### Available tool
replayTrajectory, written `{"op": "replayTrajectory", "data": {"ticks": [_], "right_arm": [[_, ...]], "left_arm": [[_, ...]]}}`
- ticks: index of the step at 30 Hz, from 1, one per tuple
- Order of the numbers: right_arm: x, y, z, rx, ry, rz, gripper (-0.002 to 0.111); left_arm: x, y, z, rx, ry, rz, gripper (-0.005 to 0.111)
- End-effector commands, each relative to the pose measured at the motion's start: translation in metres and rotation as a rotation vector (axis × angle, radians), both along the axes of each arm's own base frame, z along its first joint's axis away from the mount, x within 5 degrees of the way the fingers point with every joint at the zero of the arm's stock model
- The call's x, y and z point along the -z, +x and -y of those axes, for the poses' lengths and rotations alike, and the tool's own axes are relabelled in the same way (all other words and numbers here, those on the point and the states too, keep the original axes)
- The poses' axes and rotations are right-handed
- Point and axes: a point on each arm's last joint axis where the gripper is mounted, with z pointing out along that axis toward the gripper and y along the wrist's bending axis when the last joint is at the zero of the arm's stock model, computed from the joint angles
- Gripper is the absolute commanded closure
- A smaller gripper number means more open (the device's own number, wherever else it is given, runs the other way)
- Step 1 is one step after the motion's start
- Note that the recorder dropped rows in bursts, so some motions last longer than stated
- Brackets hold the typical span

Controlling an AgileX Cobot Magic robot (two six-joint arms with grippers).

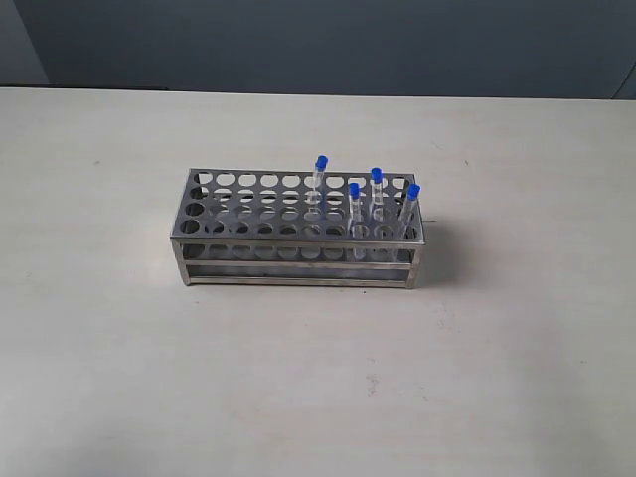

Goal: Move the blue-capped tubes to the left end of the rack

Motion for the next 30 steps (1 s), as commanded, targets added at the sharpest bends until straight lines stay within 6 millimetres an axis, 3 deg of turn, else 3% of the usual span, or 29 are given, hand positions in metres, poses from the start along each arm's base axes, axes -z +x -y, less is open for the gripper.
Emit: {"op": "replayTrajectory", "data": {"ticks": [1, 7, 10, 14, 17, 20, 25, 30], "right_arm": [[-0.024, 0.042, -0.006, -0.007, -0.237, -0.105, 0.109], [-0.041, 0.110, -0.034, -0.134, -0.584, -0.206, 0.109], [-0.038, 0.144, -0.058, -0.221, -0.645, -0.385, 0.109], [-0.015, 0.186, -0.102, -0.345, -0.821, -0.655, 0.109], [0.000, 0.205, -0.138, -0.446, -0.916, -0.732, 0.109], [0.017, 0.215, -0.174, -0.574, -1.008, -0.749, 0.109], [0.037, 0.218, -0.198, -0.647, -1.086, -0.851, 0.105], [0.051, 0.222, -0.203, -0.663, -1.099, -0.884, 0.069]], "left_arm": [[-0.001, 0.000, 0.000, 0.000, 0.000, 0.006, 0.106], [-0.001, 0.000, 0.000, 0.000, 0.000, 0.006, 0.106], [-0.001, 0.000, 0.000, 0.000, 0.000, 0.006, 0.106], [-0.001, 0.000, 0.000, 0.000, 0.000, 0.006, 0.106], [-0.001, 0.000, 0.000, 0.000, 0.000, 0.006, 0.106], [-0.001, 0.000, 0.000, 0.000, 0.000, 0.006, 0.106], [-0.001, 0.000, 0.000, 0.000, 0.000, 0.006, 0.106], [-0.001, 0.000, 0.000, 0.000, 0.000, 0.006, 0.106]]}}
